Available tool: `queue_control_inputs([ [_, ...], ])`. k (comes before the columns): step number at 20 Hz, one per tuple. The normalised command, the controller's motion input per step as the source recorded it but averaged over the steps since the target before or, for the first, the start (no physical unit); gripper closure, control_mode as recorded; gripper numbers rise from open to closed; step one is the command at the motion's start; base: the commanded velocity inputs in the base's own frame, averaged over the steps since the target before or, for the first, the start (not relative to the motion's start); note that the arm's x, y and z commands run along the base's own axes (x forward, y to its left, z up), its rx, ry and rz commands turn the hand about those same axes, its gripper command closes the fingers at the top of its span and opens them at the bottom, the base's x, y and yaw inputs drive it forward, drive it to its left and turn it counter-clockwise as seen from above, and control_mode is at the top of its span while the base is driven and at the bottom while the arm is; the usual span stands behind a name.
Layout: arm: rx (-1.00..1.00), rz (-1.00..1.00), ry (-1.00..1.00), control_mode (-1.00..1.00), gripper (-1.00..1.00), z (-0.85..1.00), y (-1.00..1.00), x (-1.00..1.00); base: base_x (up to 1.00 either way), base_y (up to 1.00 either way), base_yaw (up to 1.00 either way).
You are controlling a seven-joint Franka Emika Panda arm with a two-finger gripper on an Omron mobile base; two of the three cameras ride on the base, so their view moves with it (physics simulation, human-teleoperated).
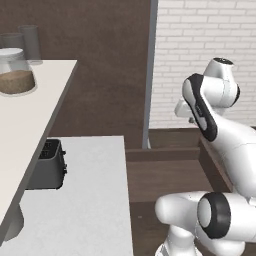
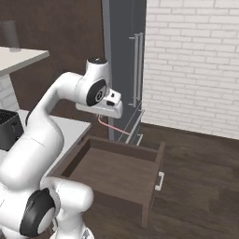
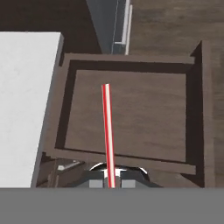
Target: Take a straw from the drawer in front and place it inside the glass cup on the dining counter.
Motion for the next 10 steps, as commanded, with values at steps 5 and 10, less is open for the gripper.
queue_control_inputs([
  [5, 0.00, -0.25, 0.00, -1.00, 1.00, 0.24, -0.25, -0.67, 0.00, 0.00, 0.00],
  [10, -0.04, -0.24, -0.01, -1.00, 1.00, 0.01, -0.23, -0.59, 0.00, 0.00, 0.00],
])
